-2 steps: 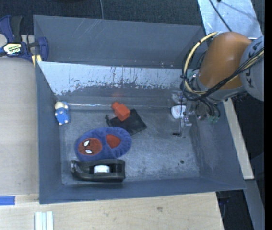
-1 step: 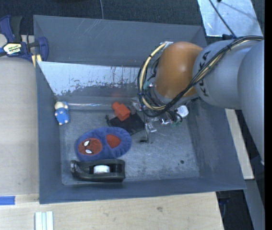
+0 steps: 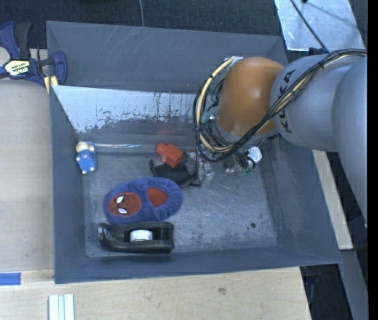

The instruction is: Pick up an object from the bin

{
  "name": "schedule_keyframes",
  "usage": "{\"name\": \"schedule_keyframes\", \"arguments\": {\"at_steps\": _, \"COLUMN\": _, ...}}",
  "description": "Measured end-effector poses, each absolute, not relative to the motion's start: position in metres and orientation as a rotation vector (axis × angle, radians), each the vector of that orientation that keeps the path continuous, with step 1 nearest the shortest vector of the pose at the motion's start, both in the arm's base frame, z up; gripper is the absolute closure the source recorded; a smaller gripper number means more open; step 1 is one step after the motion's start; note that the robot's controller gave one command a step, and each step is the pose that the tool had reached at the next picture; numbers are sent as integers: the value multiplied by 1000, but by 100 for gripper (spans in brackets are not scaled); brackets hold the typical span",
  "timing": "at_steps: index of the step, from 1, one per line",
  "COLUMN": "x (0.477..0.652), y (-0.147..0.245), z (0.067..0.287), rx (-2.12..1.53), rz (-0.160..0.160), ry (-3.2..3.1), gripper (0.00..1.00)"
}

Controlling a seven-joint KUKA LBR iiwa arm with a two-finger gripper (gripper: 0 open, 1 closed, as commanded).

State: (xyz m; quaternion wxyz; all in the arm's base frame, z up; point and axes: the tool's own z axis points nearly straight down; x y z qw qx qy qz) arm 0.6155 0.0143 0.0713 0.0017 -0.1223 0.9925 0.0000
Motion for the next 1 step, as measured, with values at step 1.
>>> {"name": "schedule_keyframes", "arguments": {"at_steps": 1, "x": 599, "y": -1, "z": 271, "rx": -452, "rz": -3, "ry": 3096, "gripper": 100}}
